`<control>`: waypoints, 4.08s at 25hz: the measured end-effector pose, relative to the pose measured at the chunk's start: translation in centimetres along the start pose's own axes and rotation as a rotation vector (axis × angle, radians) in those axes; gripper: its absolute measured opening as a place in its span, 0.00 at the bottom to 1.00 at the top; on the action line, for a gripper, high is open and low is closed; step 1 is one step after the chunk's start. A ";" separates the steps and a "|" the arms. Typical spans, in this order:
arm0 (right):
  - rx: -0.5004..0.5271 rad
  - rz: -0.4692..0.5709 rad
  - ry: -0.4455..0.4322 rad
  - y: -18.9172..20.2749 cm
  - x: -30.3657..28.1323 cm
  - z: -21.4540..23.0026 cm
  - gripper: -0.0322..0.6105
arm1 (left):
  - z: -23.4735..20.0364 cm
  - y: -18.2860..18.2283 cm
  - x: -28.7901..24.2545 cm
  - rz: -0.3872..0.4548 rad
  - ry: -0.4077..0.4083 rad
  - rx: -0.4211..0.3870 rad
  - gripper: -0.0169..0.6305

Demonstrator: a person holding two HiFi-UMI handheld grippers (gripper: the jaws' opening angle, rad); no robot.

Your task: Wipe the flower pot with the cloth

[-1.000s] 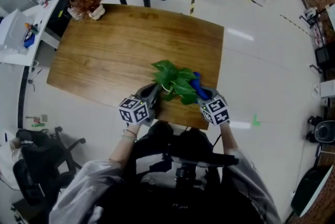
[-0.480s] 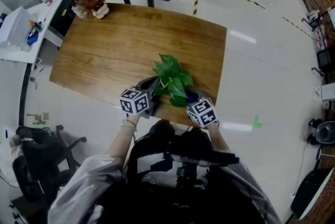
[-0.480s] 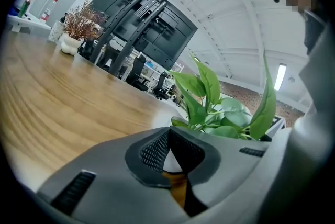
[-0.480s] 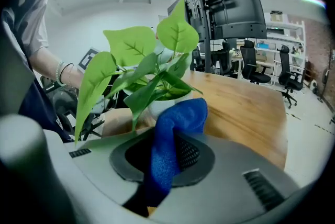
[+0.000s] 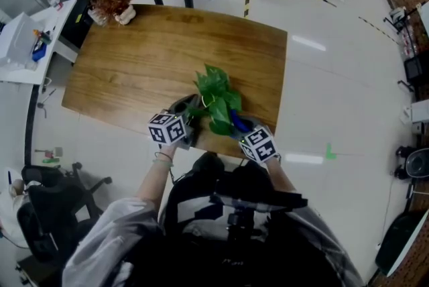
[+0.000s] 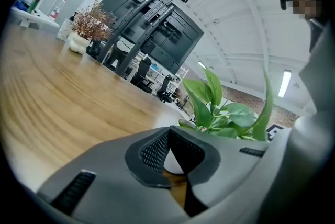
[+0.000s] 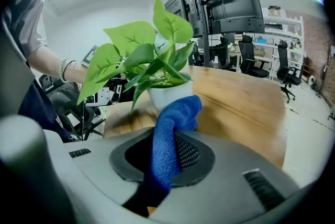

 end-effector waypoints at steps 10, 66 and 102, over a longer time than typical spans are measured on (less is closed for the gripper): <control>0.123 0.028 0.049 -3.9 1.6 5.4 0.16 | 2.7 3.2 1.7 -0.018 0.036 0.046 0.04; 0.229 -0.087 -0.113 -3.2 -3.9 -2.3 0.16 | -3.5 -0.3 -0.4 -0.014 -0.074 -0.008 0.04; 0.279 -0.087 -0.134 -4.0 -4.2 -0.3 0.16 | -3.3 -0.4 2.2 0.029 -0.070 -0.002 0.04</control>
Point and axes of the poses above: the fingertips, and each gripper's own axes: x backward along the fingers, z to its right, y out of its underside, the point moved 10 cm from there along x, backward along the fingers, and after that the axes turned 1 degree about -z, right-handed, at the moved point
